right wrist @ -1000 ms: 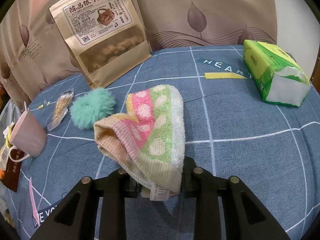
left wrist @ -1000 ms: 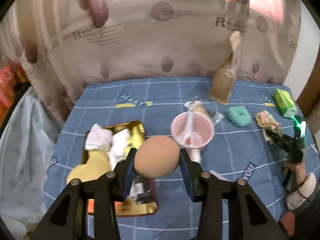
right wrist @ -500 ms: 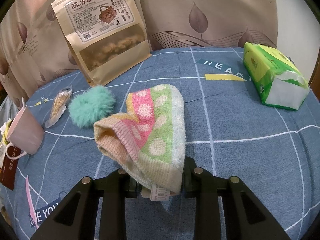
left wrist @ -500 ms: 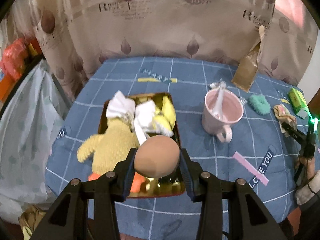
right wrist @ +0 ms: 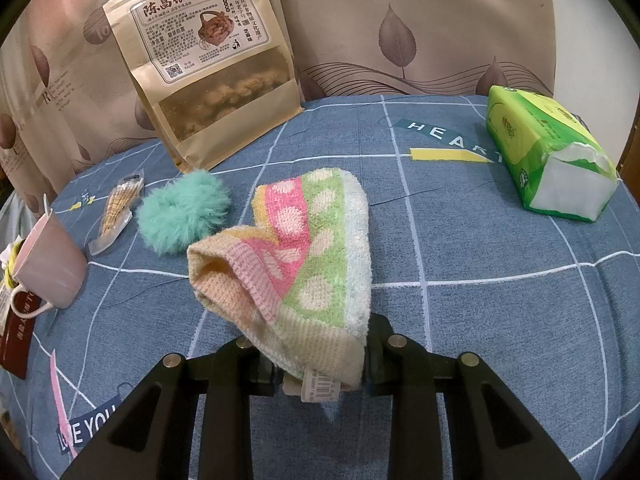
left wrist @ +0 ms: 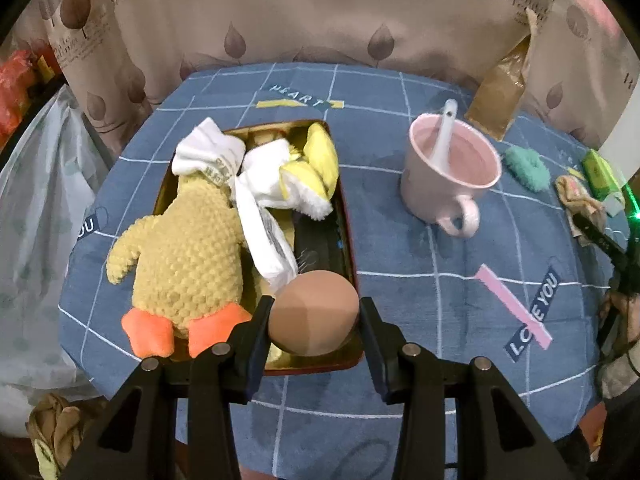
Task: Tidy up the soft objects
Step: 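Carry the orange egg sponge into the gold tray and open the left tool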
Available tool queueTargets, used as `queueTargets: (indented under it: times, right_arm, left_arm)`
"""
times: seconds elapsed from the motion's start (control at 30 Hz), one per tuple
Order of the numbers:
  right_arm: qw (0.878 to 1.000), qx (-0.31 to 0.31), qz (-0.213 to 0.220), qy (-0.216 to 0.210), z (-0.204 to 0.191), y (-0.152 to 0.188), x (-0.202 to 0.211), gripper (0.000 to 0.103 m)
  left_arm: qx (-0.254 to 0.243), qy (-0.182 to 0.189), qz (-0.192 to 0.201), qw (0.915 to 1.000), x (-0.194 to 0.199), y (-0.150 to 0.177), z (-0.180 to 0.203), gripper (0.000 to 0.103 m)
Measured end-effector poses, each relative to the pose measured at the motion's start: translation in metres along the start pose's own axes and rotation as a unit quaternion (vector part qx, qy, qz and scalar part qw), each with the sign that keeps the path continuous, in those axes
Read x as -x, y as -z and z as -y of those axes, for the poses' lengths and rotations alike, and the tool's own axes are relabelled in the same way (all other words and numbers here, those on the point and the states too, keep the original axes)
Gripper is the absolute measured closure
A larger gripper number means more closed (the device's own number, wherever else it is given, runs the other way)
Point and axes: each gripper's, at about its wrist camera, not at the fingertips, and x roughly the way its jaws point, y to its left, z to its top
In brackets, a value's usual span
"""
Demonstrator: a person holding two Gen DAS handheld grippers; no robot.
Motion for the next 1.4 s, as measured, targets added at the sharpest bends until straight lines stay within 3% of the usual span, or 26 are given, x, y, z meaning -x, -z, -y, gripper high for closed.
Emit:
queueTargets:
  times: [0.23, 0.7, 1.1, 1.4]
  right_arm:
    - [1.0, 0.0, 0.0, 0.0, 0.0, 0.0, 0.0, 0.076]
    - [1.0, 0.001, 0.0, 0.001, 0.0, 0.0, 0.0, 0.076]
    - [1.0, 0.012, -0.001, 0.01, 0.002, 0.001, 0.0, 0.076]
    - [0.999, 0.032, 0.013, 0.015, -0.004, 0.002, 0.007, 0.084]
  left_arm:
    - [0.016, -0.021, -0.013, 0.9996, -0.017, 0.003, -0.014, 0.061]
    - [0.005, -0.018, -0.016, 0.9997, -0.02, 0.004, -0.015, 0.055]
    - [0.013, 0.001, 0.022, 0.9997, 0.004, 0.0, -0.019, 0.05]
    - [0.024, -0.017, 0.046, 0.9985, 0.013, 0.007, -0.032, 0.05]
